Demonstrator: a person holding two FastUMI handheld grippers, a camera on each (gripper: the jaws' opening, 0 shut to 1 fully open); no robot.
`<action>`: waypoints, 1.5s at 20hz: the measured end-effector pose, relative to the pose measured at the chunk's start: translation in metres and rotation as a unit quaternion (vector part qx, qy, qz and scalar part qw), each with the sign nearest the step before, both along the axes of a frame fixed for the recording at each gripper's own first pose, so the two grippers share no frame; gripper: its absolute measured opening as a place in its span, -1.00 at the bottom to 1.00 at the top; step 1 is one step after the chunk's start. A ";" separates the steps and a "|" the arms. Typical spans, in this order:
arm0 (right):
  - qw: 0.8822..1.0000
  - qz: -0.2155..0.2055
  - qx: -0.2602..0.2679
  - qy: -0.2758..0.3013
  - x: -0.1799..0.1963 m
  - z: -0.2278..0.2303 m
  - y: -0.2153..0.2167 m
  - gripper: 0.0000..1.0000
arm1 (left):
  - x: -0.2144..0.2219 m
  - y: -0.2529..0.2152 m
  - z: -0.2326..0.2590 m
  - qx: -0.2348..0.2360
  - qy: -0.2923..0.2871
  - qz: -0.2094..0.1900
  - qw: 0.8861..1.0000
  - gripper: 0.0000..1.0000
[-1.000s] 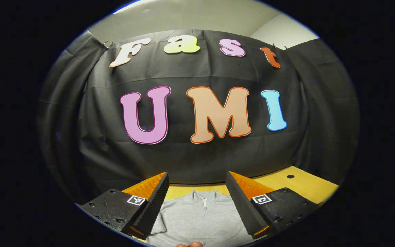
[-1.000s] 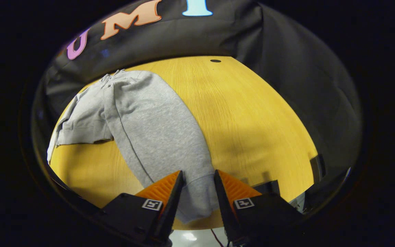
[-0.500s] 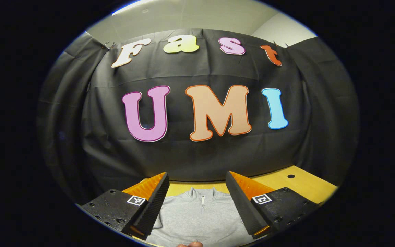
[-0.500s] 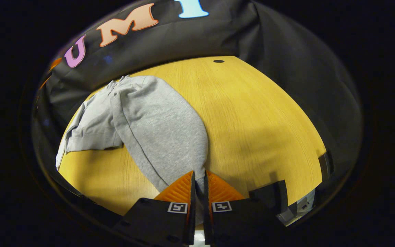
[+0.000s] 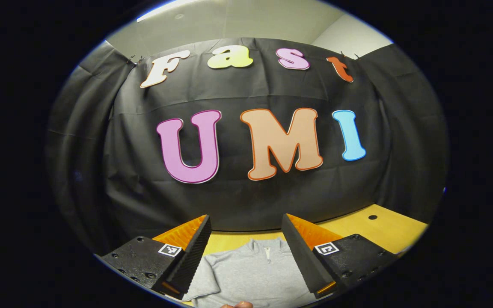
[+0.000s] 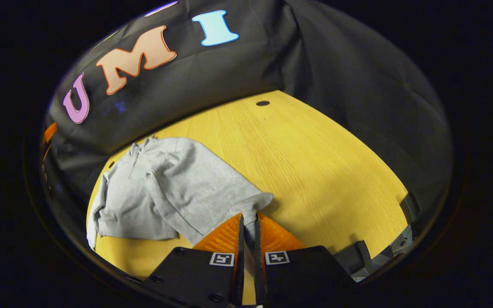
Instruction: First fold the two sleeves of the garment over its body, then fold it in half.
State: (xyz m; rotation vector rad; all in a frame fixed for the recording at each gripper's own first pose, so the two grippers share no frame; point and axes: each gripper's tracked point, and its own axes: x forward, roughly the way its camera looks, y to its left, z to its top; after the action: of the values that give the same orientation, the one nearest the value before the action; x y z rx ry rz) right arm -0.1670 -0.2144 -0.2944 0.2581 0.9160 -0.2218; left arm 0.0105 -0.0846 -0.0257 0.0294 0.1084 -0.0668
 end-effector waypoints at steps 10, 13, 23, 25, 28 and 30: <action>0.997 0.047 0.021 -0.064 0.106 0.041 0.067 -0.76 | -0.010 0.091 -0.015 0.004 0.014 0.078 0.997 0.93; 0.995 0.059 0.030 -0.078 0.132 0.051 0.087 -0.77 | -0.015 0.117 -0.016 0.008 0.015 0.101 0.995 0.93; 0.980 0.152 0.053 -0.118 0.200 0.075 0.191 -0.76 | -0.040 0.195 -0.015 0.026 0.015 0.176 0.984 0.87; 0.977 0.166 0.066 -0.118 0.206 0.075 0.216 -0.77 | -0.045 0.207 -0.015 0.029 0.015 0.186 0.982 0.87; 0.973 0.176 0.089 -0.121 0.216 0.076 0.251 -0.76 | -0.051 0.224 -0.014 0.034 0.015 0.198 0.980 0.93; 0.970 0.185 0.102 -0.122 0.222 0.077 0.276 -0.76 | -0.054 0.233 -0.013 0.033 0.013 0.201 0.979 0.93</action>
State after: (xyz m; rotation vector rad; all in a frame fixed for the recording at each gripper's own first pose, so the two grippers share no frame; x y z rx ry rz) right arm 0.0549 0.0612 -0.2178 0.2914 0.7259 0.2478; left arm -0.0436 0.1485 -0.0389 0.0726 0.1403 0.3418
